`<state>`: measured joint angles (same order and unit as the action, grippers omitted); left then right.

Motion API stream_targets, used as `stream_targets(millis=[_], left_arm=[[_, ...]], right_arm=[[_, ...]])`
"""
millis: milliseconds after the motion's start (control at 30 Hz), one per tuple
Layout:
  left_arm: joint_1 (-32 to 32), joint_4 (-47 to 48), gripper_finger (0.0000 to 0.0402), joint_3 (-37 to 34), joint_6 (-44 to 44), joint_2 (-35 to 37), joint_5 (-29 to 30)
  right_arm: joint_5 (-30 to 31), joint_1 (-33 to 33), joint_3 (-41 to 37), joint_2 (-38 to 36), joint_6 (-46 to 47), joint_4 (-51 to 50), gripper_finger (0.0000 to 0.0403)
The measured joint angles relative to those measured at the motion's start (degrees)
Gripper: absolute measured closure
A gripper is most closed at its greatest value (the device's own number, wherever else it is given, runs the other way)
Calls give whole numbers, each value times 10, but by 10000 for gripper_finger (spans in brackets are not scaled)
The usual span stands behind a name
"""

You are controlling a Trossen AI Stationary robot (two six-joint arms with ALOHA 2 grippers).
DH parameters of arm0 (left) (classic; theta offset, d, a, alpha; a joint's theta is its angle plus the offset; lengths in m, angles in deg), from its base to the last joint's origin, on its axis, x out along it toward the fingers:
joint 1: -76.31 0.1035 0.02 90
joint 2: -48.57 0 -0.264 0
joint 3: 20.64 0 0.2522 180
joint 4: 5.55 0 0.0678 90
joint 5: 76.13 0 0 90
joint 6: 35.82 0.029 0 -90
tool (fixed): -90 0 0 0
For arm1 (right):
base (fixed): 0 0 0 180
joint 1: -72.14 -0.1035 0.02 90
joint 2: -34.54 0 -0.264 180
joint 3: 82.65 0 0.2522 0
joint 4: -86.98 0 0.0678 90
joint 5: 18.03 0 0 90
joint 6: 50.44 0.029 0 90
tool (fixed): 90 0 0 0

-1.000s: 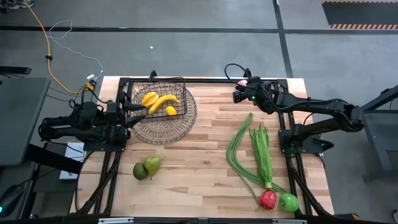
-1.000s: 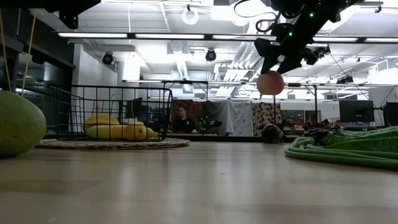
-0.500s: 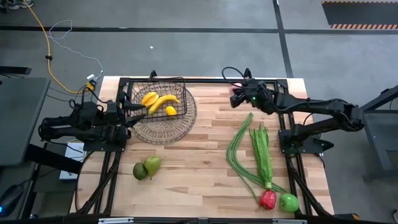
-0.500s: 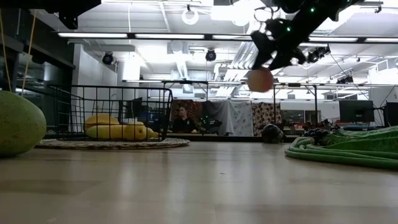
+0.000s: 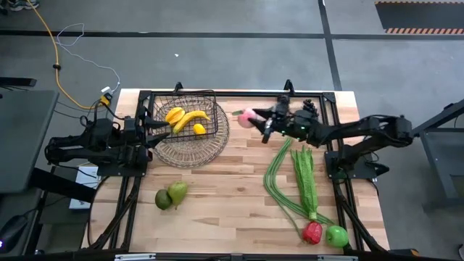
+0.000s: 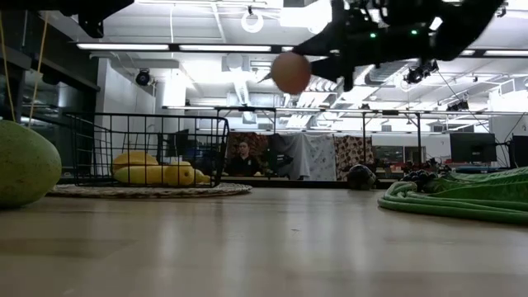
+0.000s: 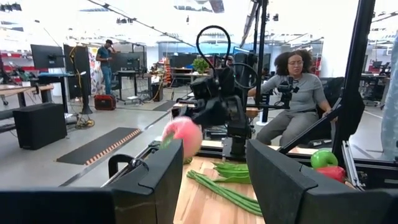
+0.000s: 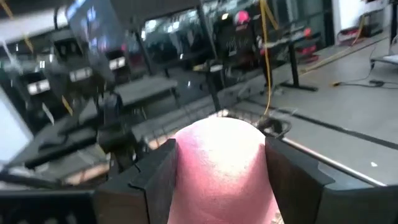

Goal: Build produce basket
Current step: Put the pink peach into the wire basket

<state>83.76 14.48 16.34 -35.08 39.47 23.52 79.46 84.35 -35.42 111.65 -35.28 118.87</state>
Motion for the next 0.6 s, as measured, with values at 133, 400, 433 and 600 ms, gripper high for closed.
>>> stream_targets(millis=[133,400,433,600], left_arm=[[0,-2,236,0,3,0,0],[0,2,236,0,4,0,0],[0,3,236,0,4,0,0],[0,3,236,0,4,0,0]], right_arm=[[-36,-7,65,57,-31,-23,197],[-86,-7,191,138,-66,-61,197],[-96,-7,203,146,-69,-61,197],[-126,-7,268,200,-81,-61,197]])
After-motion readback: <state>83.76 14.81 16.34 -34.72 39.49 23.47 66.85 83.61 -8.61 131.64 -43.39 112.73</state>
